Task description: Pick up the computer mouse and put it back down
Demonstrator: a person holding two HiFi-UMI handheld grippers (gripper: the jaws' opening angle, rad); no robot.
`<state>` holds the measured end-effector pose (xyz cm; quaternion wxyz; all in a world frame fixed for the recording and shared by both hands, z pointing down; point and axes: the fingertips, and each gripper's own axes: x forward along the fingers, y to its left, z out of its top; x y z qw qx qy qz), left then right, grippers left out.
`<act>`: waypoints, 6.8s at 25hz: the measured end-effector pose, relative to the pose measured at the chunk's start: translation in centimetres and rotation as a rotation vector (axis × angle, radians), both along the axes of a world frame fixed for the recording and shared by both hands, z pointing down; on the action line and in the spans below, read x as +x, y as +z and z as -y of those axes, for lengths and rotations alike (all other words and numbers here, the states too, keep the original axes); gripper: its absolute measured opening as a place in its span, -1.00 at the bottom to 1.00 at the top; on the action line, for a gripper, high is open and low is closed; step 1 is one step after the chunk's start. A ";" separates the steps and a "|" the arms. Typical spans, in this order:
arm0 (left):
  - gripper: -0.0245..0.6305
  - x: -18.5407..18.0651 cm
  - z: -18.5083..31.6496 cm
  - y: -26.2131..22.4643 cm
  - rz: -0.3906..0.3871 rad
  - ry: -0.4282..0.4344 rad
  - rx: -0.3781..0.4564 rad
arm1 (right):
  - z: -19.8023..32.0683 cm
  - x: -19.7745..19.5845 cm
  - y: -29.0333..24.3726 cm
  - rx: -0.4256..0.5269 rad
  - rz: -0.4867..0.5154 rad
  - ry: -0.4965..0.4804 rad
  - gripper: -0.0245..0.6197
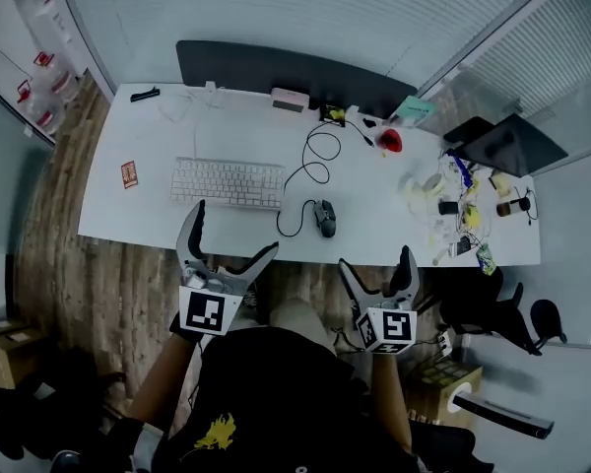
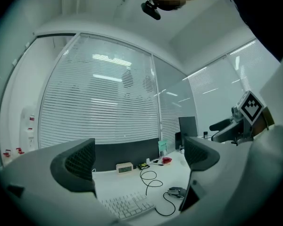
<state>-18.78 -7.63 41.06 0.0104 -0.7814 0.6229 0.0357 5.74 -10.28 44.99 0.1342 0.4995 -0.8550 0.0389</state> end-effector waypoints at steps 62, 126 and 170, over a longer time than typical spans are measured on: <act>0.86 5.4 10.2 18.9 0.100 0.141 -0.457 | 14.2 -1.0 35.7 -0.596 -0.243 0.036 0.00; 0.86 -1.5 10.9 -14.6 0.161 -0.002 0.094 | 14.3 1.5 -30.4 0.444 0.249 0.029 0.00; 0.86 3.6 15.6 1.1 0.155 0.181 -0.135 | 22.0 1.4 -6.1 0.030 0.086 0.018 0.00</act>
